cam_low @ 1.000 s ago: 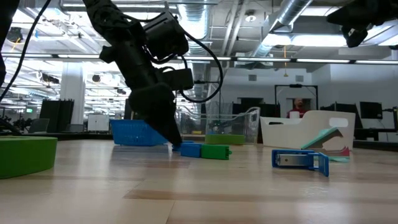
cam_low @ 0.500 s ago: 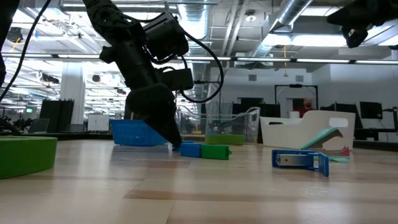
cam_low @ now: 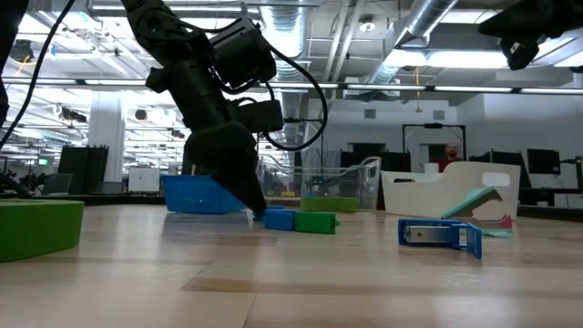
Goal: Pick and place Stapler, Stapler remover, tape
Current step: Put the top blue stapler into the blue bin
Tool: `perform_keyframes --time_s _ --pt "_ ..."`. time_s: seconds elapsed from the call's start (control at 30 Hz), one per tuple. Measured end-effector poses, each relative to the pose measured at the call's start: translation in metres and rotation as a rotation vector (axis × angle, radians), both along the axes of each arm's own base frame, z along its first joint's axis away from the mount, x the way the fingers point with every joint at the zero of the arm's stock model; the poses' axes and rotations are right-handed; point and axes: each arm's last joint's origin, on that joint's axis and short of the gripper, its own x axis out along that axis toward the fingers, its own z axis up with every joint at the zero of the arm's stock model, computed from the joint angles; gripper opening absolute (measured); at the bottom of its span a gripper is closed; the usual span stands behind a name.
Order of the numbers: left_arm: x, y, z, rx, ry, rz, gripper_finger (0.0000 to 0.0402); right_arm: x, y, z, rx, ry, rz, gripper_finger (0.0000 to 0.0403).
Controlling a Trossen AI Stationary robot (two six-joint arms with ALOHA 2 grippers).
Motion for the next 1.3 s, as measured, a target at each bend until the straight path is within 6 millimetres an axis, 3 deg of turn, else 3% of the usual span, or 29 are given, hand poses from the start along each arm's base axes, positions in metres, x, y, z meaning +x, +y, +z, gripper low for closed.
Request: perform_keyframes --time_s 0.43,0.67,0.97,1.3 --pt "-0.007 0.004 0.056 0.013 -0.204 0.022 0.0092 0.000 0.000 0.000 0.000 0.001 -0.001 0.0000" --pt "-0.015 0.018 0.082 0.049 -0.289 0.090 0.0092 0.000 0.000 0.000 0.000 0.000 -0.001 0.0000" --pt "-0.021 0.042 0.089 0.062 -0.302 0.168 0.0092 0.000 0.000 0.000 0.000 0.000 0.000 0.0000" --pt "-0.027 0.054 0.084 0.064 -0.231 0.206 0.0092 0.000 0.000 0.000 0.000 -0.001 -0.001 0.0000"
